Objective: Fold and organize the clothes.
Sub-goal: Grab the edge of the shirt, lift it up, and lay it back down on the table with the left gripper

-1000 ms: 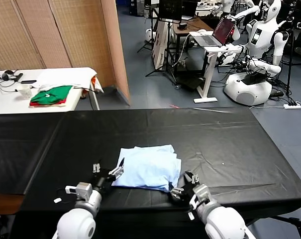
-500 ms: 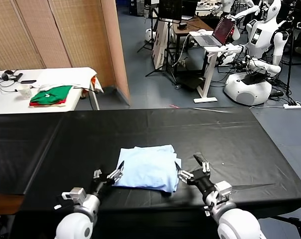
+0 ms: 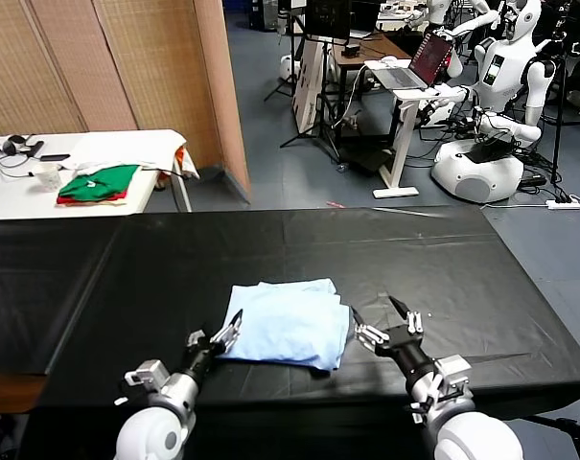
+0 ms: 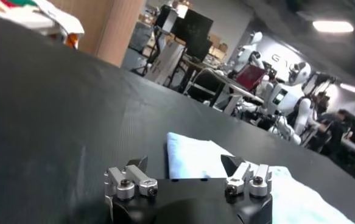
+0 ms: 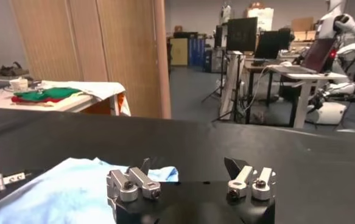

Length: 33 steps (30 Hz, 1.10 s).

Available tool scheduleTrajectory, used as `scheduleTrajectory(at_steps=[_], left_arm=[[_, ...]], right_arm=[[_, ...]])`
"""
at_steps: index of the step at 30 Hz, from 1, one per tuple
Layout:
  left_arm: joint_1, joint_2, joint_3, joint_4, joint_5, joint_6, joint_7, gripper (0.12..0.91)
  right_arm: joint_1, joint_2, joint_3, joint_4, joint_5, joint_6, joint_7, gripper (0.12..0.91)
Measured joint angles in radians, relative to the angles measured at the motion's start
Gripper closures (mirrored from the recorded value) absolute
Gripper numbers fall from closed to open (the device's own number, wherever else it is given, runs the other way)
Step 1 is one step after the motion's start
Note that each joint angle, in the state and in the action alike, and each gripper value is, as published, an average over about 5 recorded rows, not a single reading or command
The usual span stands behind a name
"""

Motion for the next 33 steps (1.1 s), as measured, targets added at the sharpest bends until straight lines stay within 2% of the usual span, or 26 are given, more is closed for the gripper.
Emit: scheduleTrajectory(at_steps=[4, 7, 11, 14, 19, 24, 28, 33], left_arm=[[-0.008, -0.001, 0.002, 0.009, -0.014, 0.006, 0.000, 0.288], [-0.009, -0.001, 0.003, 0.011, -0.029, 0.020, -0.001, 0.433], [-0.010, -0.001, 0.005, 0.008, -0.059, 0.050, -0.003, 0.681], [-0.016, -0.002, 0.006, 0.008, -0.083, 0.061, -0.010, 0.786], [-0.020, 0.002, 0.006, -0.006, -0.110, 0.072, -0.034, 0.851], [-0.005, 0.032, -0.005, -0.045, -0.041, 0.095, -0.076, 0.858], [0.016, 0.086, -0.031, -0.089, 0.013, 0.130, -0.110, 0.858], [0.051, 0.192, -0.093, -0.148, 0.035, 0.160, -0.142, 0.858]], right_arm=[[0.004, 0.005, -0.002, 0.001, -0.001, 0.000, 0.000, 0.118], [0.008, 0.007, -0.005, -0.001, -0.001, 0.000, -0.001, 0.118], [0.015, 0.010, -0.010, -0.007, -0.002, 0.000, -0.001, 0.118], [0.021, 0.013, -0.013, -0.010, -0.003, 0.000, -0.002, 0.118], [0.022, 0.019, -0.013, -0.014, -0.005, 0.000, -0.002, 0.118], [0.021, 0.021, -0.008, -0.015, -0.015, 0.001, -0.002, 0.118], [0.015, 0.020, -0.005, -0.021, -0.029, 0.003, -0.003, 0.118], [0.009, 0.025, -0.010, -0.028, -0.032, 0.003, -0.003, 0.118]])
